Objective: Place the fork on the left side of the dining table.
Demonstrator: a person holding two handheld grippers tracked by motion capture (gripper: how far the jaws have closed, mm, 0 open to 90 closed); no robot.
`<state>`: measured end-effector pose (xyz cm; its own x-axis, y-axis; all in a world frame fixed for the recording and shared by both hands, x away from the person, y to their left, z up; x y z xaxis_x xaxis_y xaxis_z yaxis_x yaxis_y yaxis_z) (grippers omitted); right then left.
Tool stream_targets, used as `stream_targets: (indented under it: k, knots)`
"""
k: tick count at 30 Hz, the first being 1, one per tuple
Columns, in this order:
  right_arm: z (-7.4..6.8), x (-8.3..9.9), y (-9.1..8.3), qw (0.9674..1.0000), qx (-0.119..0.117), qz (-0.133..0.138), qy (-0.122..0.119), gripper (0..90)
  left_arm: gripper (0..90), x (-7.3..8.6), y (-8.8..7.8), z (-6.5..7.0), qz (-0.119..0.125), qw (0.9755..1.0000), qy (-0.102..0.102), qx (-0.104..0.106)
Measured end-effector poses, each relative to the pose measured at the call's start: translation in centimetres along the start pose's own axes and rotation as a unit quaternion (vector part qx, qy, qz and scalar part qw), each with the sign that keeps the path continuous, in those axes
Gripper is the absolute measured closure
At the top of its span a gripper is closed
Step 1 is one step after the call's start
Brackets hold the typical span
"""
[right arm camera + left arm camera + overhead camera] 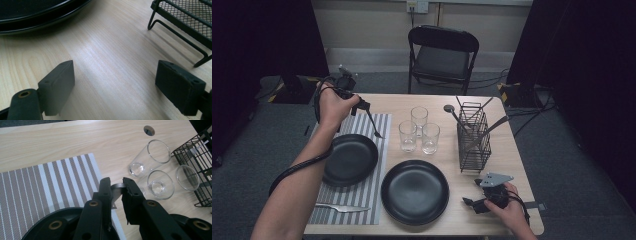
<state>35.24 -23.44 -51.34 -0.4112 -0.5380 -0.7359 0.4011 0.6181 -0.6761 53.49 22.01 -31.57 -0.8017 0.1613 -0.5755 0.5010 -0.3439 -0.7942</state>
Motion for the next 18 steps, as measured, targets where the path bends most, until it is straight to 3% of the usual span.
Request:
stream_targets:
  k: [9, 18]
  knots:
    - [0.0, 0.0, 0.0, 1.0000, 0.000, 0.000, 0.000, 15.0, 77.8, -0.8, 1.0, -0.6, -0.004, 1.0000, 0.006, -0.002]
    - [0.0, 0.0, 0.0, 1.0000, -0.001, 0.000, 0.000, 15.0, 77.8, -1.7, 1.6, -1.8, -0.003, 1.0000, -0.002, -0.009]
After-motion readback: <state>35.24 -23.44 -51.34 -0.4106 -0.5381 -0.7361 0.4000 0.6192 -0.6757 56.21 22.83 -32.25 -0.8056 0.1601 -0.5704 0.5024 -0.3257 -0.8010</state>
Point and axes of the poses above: each handheld gripper's, and its own axes: y roughly forward along the jaws, x roughly out of its underside, z roughly to its right, the point moved 2 cm from there along y, roughly forward along the jaws, and after that the axes turned 4 degrees about -x, right-handed, at the moved point
